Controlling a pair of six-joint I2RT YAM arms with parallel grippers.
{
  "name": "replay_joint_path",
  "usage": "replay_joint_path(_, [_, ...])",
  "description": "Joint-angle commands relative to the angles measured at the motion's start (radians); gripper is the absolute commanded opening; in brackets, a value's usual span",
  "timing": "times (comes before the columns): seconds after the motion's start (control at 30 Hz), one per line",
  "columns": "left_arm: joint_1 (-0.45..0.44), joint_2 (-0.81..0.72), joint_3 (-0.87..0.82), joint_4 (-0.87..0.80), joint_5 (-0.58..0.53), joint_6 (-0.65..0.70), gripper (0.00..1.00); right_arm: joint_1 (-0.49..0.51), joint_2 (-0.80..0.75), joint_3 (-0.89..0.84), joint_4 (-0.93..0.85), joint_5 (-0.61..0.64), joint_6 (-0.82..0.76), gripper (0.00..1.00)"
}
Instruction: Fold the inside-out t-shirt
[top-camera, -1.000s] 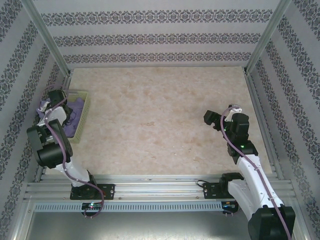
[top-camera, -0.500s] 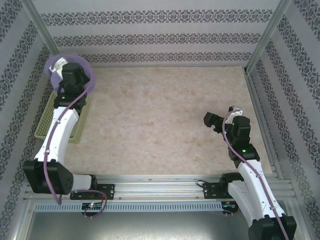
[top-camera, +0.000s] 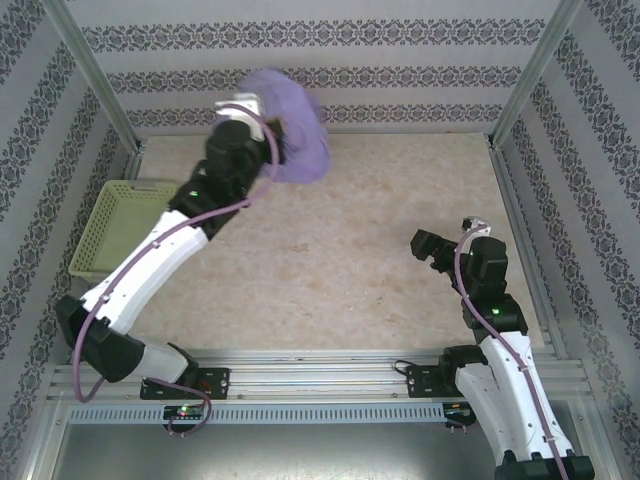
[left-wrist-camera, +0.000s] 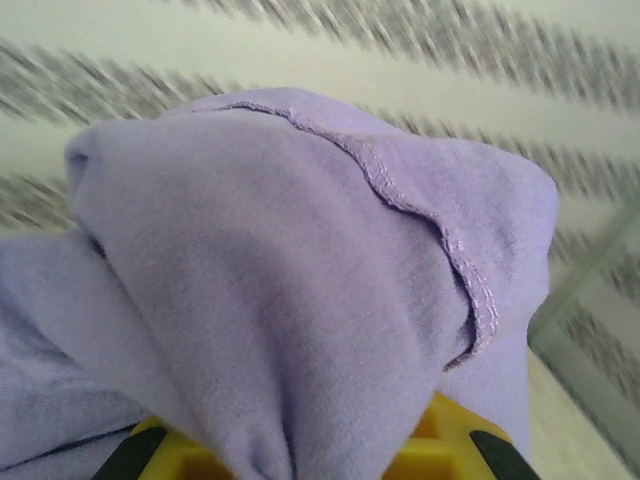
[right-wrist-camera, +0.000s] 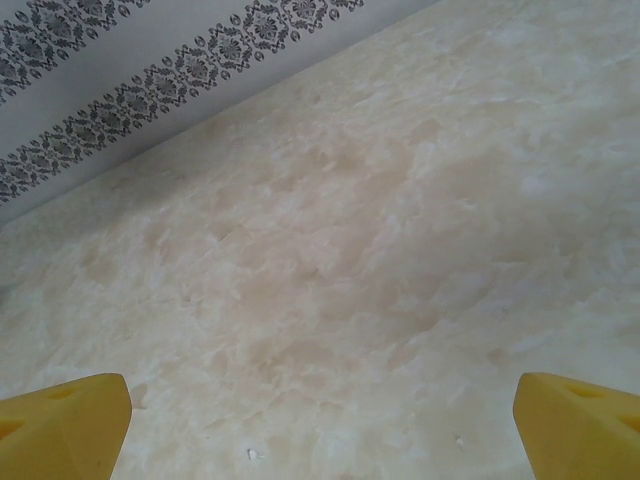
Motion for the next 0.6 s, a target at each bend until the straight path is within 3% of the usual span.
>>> replay_joint_path(0.0, [-0.088,0.058,-0.056,-0.047,0.045,-0.090,0.00,0.010,-0.011,0.031,-0.072,0.003,0.028,0.98])
replay_joint_path(0.13, [-0.158,0.101,-0.182,-0.095,0.112,-0.199,0.30,0.022,-0.007,0.006,-0.071,-0.035,0.069,0.98])
replay_joint_path(0.27, [-0.164,0.043,-0.335,-0.095,0.092,-0.230,0.60,0.069,0.009,-0.048,-0.041,-0.047,0.103,0.98])
replay_joint_path(0.4, [-0.126,-0.017,-0.395,-0.092,0.050,-0.188,0.70,0.148,0.052,-0.083,0.006,0.003,0.124,0.98])
replay_joint_path(0.57, [-0.073,0.031,-0.354,-0.109,0.123,-0.142,0.77,0.286,0.165,-0.057,0.068,0.069,0.142,0.97])
